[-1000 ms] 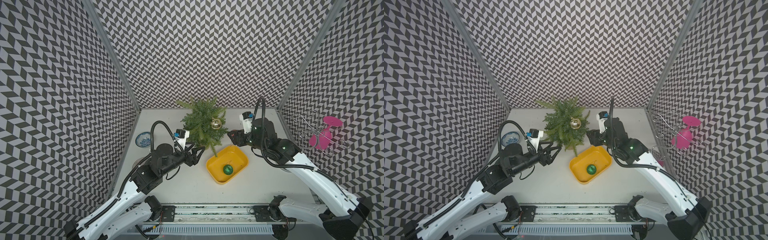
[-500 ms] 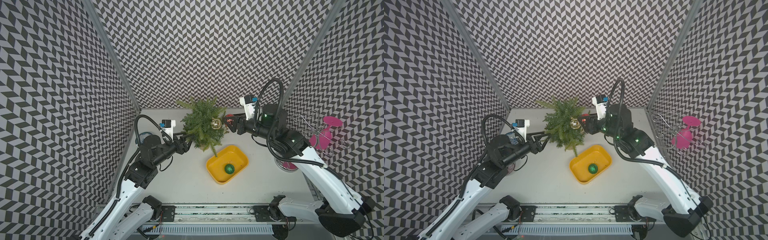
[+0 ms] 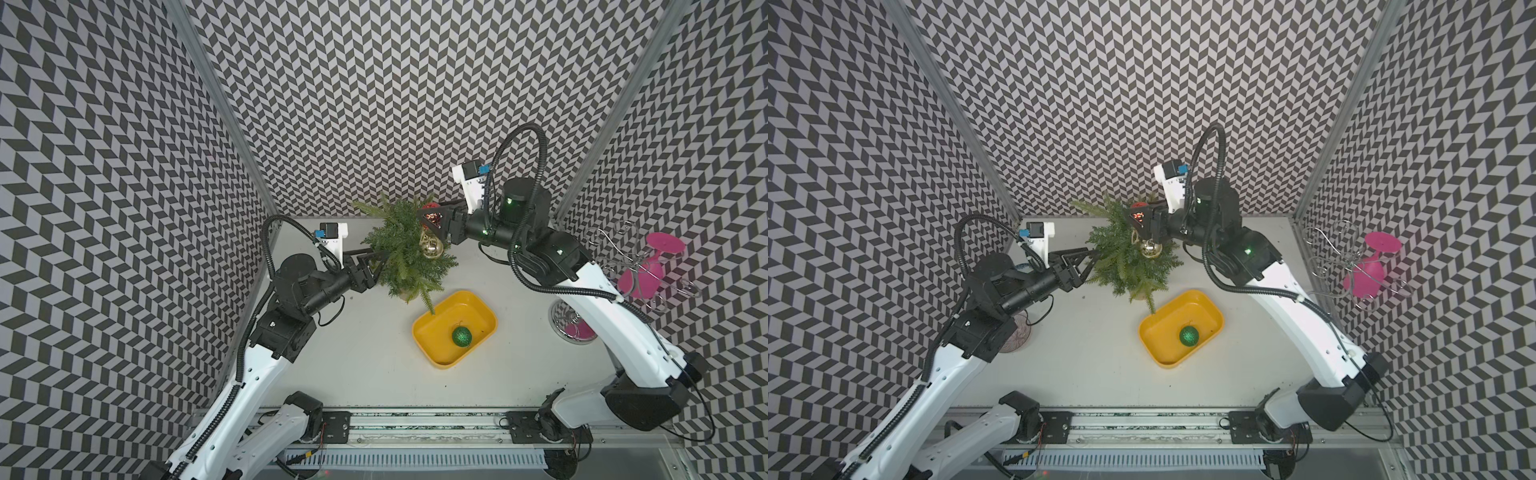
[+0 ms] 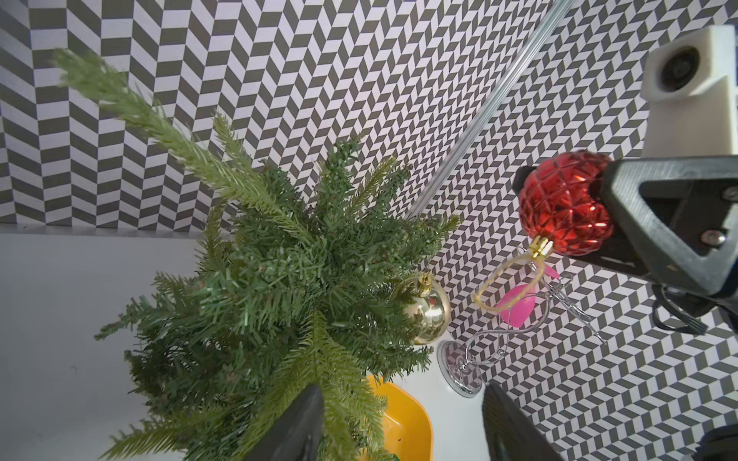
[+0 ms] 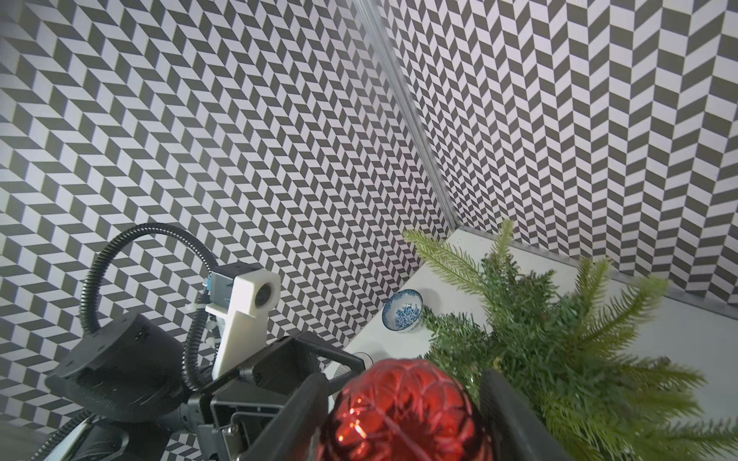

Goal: Decorate the small christmas tree with ornaments
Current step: Hang an ornament on the christmas tree.

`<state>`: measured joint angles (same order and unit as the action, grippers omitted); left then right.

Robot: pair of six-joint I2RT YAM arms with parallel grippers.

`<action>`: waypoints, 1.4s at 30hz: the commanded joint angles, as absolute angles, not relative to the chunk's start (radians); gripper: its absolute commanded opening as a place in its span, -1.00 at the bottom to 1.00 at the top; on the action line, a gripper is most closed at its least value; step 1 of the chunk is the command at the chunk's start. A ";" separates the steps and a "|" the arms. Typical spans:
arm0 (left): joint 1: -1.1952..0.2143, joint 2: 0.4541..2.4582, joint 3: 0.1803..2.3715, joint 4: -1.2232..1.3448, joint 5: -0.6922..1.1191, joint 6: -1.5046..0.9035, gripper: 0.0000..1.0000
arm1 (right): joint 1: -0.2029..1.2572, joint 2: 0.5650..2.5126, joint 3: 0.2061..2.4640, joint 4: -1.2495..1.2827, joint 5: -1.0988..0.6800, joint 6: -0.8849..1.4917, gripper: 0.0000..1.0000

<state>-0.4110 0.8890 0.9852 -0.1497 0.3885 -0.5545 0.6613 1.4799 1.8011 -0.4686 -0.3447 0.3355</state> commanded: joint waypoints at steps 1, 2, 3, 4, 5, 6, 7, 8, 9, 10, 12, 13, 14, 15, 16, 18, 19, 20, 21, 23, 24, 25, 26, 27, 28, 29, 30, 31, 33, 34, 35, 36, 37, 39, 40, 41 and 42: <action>-0.400 0.900 1.035 -0.105 0.405 -0.559 0.30 | 0.671 1.519 1.872 -0.408 -0.381 0.322 0.18; -0.397 0.903 1.038 -0.104 0.404 -0.560 0.31 | 0.672 1.534 1.889 -0.406 -0.385 0.322 0.18; -0.394 0.909 1.044 -0.102 0.404 -0.559 0.30 | 0.672 1.551 1.908 -0.405 -0.384 0.322 0.18; -0.392 0.914 1.050 -0.104 0.406 -0.559 0.30 | 0.673 1.566 1.928 -0.404 -0.386 0.324 0.18; -0.390 0.918 1.054 -0.104 0.406 -0.559 0.30 | 0.673 1.579 1.945 -0.399 -0.388 0.328 0.18; -0.388 0.921 1.057 -0.104 0.403 -0.560 0.30 | 0.673 1.596 1.969 -0.395 -0.392 0.330 0.18; -0.385 0.925 1.061 -0.102 0.404 -0.562 0.30 | 0.673 1.610 1.987 -0.393 -0.393 0.334 0.18; -0.383 0.928 1.063 -0.100 0.404 -0.562 0.30 | 0.673 1.623 2.005 -0.389 -0.393 0.335 0.18; -0.381 0.931 1.067 -0.100 0.403 -0.564 0.31 | 0.674 1.637 2.025 -0.388 -0.384 0.336 0.18; -0.379 0.935 1.073 -0.100 0.403 -0.565 0.30 | 0.675 1.651 2.043 -0.388 -0.373 0.339 0.18; -0.378 0.944 1.085 -0.098 0.407 -0.565 0.31 | 0.675 1.671 2.063 -0.388 -0.355 0.344 0.18; -0.376 0.948 1.091 -0.096 0.408 -0.566 0.30 | 0.675 1.679 2.067 -0.384 -0.347 0.348 0.18; -0.377 0.951 1.096 -0.094 0.410 -0.564 0.30 | 0.675 1.684 2.067 -0.379 -0.345 0.352 0.18; -0.376 0.957 1.101 -0.089 0.412 -0.565 0.30 | 0.676 1.689 2.064 -0.373 -0.341 0.357 0.18; -0.376 0.964 1.104 -0.085 0.415 -0.563 0.29 | 0.676 1.694 2.062 -0.370 -0.339 0.360 0.18; -0.376 0.977 1.114 -0.081 0.423 -0.562 0.22 | 0.675 1.702 2.061 -0.364 -0.338 0.365 0.18; -0.376 0.986 1.121 -0.083 0.428 -0.561 0.21 | 0.676 1.705 2.059 -0.360 -0.335 0.369 0.18; -0.375 0.990 1.123 -0.083 0.431 -0.560 0.21 | 0.677 1.706 2.057 -0.352 -0.333 0.370 0.18; -0.376 0.995 1.126 -0.083 0.434 -0.559 0.21 | 0.678 1.706 2.051 -0.345 -0.328 0.371 0.18; -0.375 0.999 1.124 -0.081 0.438 -0.561 0.22 | 0.680 1.709 2.047 -0.332 -0.318 0.376 0.17; -0.375 1.001 1.122 -0.081 0.437 -0.561 0.22 | 0.680 1.712 2.047 -0.328 -0.319 0.378 0.18; -0.375 0.999 1.119 -0.081 0.438 -0.562 0.22 | 0.681 1.714 2.049 -0.326 -0.319 0.379 0.18; -0.374 0.999 1.117 -0.081 0.437 -0.561 0.22 | 0.683 1.717 2.048 -0.325 -0.318 0.379 0.18; -0.374 0.996 1.115 -0.081 0.438 -0.561 0.23 | 0.685 1.719 2.046 -0.327 -0.314 0.379 0.18; -0.372 0.995 1.111 -0.079 0.438 -0.564 0.23 | 0.687 1.721 2.045 -0.330 -0.313 0.377 0.18; -0.371 0.993 1.109 -0.080 0.437 -0.564 0.23 | 0.687 1.720 2.042 -0.331 -0.314 0.377 0.18; -0.371 0.990 1.106 -0.080 0.438 -0.565 0.23 | 0.688 1.719 2.033 -0.332 -0.312 0.376 0.18; -0.370 0.988 1.104 -0.079 0.438 -0.565 0.23 | 0.690 1.714 2.022 -0.330 -0.308 0.374 0.17; -0.368 0.986 1.099 -0.079 0.439 -0.568 0.23 | 0.692 1.708 1.997 -0.325 -0.301 0.373 0.18; -0.369 0.984 1.097 -0.077 0.439 -0.568 0.23 | 0.692 1.705 1.990 -0.327 -0.299 0.373 0.18; -0.369 0.982 1.092 -0.076 0.439 -0.572 0.23 | 0.694 1.702 1.982 -0.327 -0.298 0.373 0.17; -0.368 0.982 1.089 -0.075 0.440 -0.573 0.23 | 0.693 1.698 1.975 -0.327 -0.296 0.372 0.17; -0.368 0.980 1.088 -0.075 0.441 -0.572 0.23 | 0.694 1.693 1.969 -0.327 -0.293 0.370 0.17; -0.368 0.980 1.083 -0.072 0.440 -0.574 0.23 | 0.695 1.682 1.954 -0.328 -0.287 0.367 0.17; -0.368 0.982 1.082 -0.073 0.442 -0.575 0.23 | 0.695 1.678 1.949 -0.331 -0.285 0.364 0.17; -0.368 0.982 1.081 -0.072 0.443 -0.576 0.23 | 0.695 1.672 1.941 -0.333 -0.283 0.365 0.17; -0.368 0.982 1.080 -0.070 0.444 -0.575 0.23 | 0.696 1.665 1.932 -0.330 -0.284 0.365 0.17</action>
<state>-0.3725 0.9985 1.0908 -0.1013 0.4294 -0.5705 0.6899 1.7088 1.9446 -0.3740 -0.3016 0.3672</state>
